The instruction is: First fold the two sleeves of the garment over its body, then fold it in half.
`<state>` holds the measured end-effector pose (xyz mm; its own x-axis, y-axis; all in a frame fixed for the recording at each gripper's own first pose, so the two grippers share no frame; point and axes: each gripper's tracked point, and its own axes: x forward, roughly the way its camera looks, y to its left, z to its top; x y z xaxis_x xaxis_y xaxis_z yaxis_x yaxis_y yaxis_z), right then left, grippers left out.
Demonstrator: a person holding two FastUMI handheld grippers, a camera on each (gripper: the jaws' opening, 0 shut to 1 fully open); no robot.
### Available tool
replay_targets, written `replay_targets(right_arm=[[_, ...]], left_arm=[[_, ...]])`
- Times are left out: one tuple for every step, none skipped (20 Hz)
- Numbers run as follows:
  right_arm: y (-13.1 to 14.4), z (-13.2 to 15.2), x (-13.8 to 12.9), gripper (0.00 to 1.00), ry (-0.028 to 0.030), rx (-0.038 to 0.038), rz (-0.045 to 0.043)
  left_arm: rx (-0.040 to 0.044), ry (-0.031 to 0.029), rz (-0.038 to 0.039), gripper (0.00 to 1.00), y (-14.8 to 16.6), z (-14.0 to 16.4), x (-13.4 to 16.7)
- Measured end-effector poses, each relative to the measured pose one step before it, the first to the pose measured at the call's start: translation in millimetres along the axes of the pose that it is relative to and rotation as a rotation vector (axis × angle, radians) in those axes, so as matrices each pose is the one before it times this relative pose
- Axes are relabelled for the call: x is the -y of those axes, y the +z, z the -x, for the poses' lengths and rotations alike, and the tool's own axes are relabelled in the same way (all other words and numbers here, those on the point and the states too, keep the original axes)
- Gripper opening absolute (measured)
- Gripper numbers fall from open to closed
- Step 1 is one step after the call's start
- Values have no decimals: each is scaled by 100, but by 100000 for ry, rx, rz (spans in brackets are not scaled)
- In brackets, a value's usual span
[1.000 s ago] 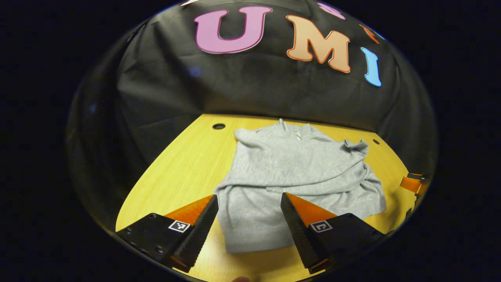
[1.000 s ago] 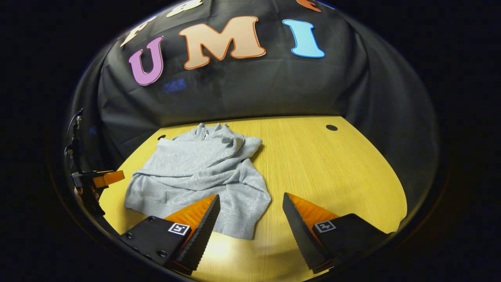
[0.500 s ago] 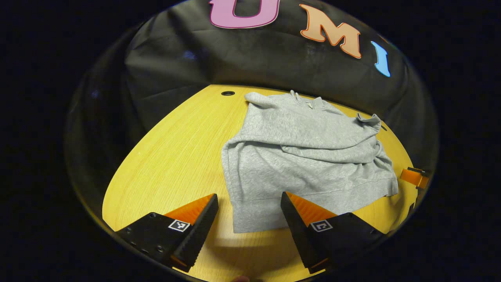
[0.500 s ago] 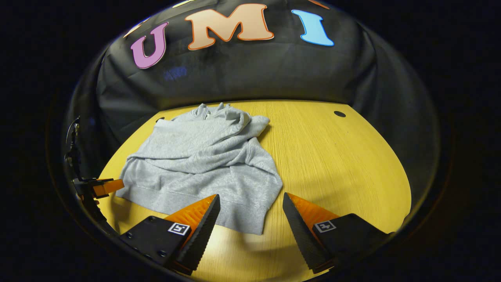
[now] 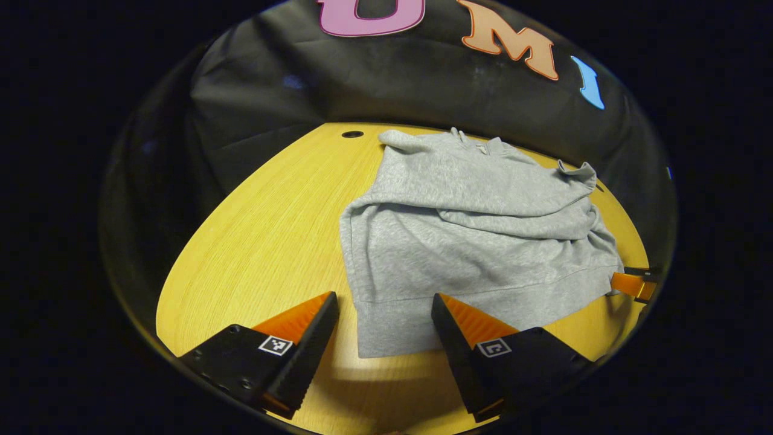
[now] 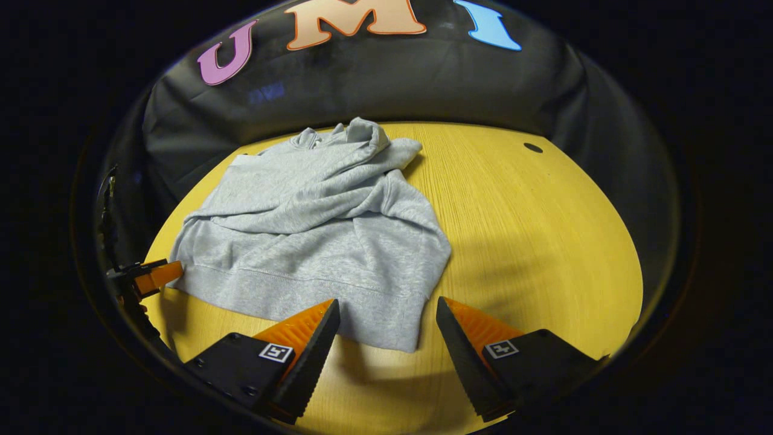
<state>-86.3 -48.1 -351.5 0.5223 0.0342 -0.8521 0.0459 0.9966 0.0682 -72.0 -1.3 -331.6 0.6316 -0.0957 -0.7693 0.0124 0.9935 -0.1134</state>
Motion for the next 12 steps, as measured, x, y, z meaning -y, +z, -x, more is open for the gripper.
replay_targets(right_arm=[[-245,-24,-86,96,-688,-447,556],[178,-436,-162,96,-418,380,1304],[-37,302,-51,96,267,-292,1411],[170,44,-241,94,1372,414,698],[-391,-158,-437,93,1354,-874,199],[292,-131,-259,82,1561,340,179],[-146,-40,-153,75,710,-666,-839],[412,-124,-69,55,1089,206,-1248],[-266,-99,-324,50,1717,-1450,-3187],[196,-222,-32,26,1134,-633,-2986],[-146,32,-79,19,1203,-1734,-1844],[110,8,54,17,1191,-1315,-692]], left_arm=[[743,529,542,94,-108,-32,-29],[1488,337,458,93,137,-1,55],[236,-247,-19,92,-49,7,0],[188,-681,-569,89,-18,-64,216],[-736,-279,-445,87,-5,1,-15],[-530,-2273,-147,85,27,-85,502],[-327,-680,-561,83,30,-127,83],[-528,-723,-178,66,43,-129,146],[-5,-1288,422,67,190,-70,346],[-78,-1028,1003,53,88,-71,259],[477,-1439,1328,45,127,-202,367],[777,-1860,2196,30,203,-94,548]])
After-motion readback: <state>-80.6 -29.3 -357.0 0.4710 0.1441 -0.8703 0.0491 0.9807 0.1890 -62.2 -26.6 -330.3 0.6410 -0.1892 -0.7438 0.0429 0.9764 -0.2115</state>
